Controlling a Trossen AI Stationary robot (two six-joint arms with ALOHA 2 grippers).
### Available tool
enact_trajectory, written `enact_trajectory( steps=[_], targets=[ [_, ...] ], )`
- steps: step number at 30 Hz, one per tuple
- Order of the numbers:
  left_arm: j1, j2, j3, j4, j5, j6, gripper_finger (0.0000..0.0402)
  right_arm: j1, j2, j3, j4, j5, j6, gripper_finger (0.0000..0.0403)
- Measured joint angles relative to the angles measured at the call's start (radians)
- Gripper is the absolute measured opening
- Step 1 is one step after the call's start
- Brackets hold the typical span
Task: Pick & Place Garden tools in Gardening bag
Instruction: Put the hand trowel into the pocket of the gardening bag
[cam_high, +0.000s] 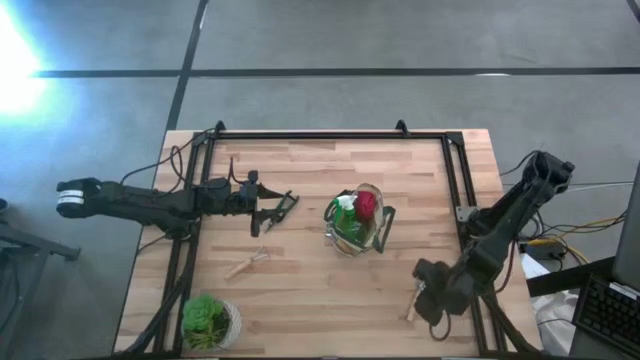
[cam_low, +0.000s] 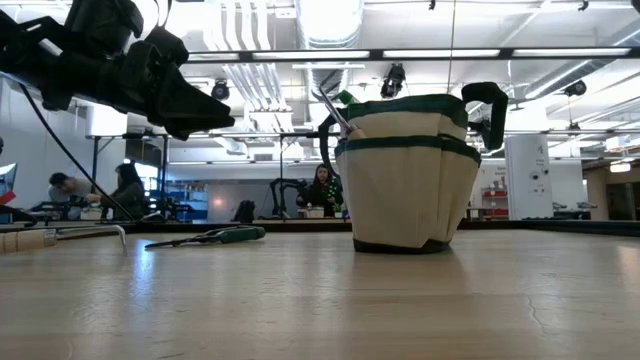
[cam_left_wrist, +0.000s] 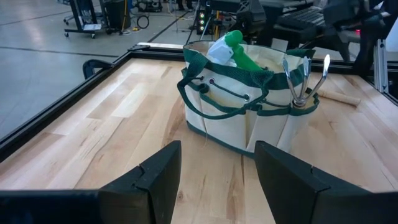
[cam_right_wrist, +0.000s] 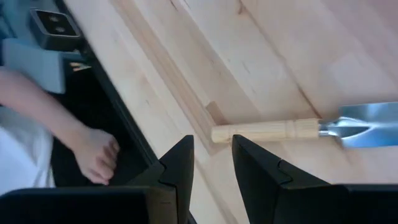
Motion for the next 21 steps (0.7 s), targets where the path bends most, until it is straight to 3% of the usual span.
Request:
enact_trajectory(
  steps=[9, 15, 21],
  targets=[
    [0.000, 0.000, 0.000, 0.000, 0.000, 0.000, 0.0207, 0.000, 0.210, 0.149, -0.095, -0.040, 0.149, 0.0104],
    [0.000, 0.000, 0.000, 0.000, 0.000, 0.000, 0.0207, 0.000, 0.276, 0.246, -0.293, -0.085, 0.362, 0.0100],
    [0.000, 0.000, 0.000, 0.000, 0.000, 0.000, 0.0207, -0.001, 0.325, 0.269, -0.314, -0.082, 0.544, 0.0107]
  ],
)
